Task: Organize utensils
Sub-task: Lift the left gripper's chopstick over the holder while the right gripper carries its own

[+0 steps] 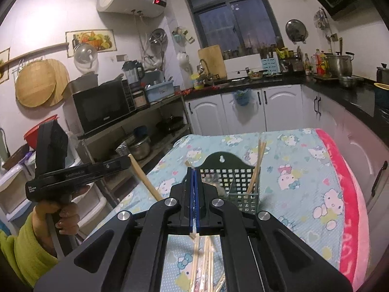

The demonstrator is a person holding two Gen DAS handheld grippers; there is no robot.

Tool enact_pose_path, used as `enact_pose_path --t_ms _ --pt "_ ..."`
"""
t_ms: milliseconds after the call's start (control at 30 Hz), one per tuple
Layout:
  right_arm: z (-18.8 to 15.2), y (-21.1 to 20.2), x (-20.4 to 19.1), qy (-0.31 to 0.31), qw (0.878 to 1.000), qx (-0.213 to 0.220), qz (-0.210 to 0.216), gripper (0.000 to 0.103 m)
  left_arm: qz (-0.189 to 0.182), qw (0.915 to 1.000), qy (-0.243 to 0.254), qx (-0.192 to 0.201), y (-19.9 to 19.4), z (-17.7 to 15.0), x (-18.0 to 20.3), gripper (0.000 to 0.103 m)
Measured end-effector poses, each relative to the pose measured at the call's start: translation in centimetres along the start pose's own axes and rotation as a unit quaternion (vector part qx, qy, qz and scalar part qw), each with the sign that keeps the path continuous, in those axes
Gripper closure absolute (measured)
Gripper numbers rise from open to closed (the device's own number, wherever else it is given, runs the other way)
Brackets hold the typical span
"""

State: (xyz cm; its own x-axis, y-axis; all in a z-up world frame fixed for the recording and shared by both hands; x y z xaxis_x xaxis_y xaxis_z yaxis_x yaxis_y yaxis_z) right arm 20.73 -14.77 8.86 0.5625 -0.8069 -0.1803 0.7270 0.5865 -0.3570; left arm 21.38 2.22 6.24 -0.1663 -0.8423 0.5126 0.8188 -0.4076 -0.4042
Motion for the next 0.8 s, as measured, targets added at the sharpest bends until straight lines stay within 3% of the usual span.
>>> enact_pose_path --t_ms 367,800 --pt "3.1 -1.3 1.2 0.005 0.999 0.036 -0.016 0.102 0.007 0.9992 0.012 0.038 -1.0 4.2 0.5 0.100" --pt "8.3 -1.8 2.6 -0.003 0.996 0.078 -0.042 0.102 0.044 0.9958 0.030 0.074 -0.4 8.8 0.1 0.100"
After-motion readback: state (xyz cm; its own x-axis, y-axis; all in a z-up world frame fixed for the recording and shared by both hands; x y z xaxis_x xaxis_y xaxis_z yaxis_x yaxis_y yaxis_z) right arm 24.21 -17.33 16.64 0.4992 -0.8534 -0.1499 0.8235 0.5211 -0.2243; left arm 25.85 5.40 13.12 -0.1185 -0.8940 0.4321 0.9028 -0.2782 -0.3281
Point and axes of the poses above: each gripper's, at about its wrist camera, not at the fingertips, and y roughly the way its jaws point, x to its right, z to its top, the point moved 9 cm from there along y, roughly the way its jaws point, and after that the axes turned 5 degrees about -y, right-handed, at the moved point
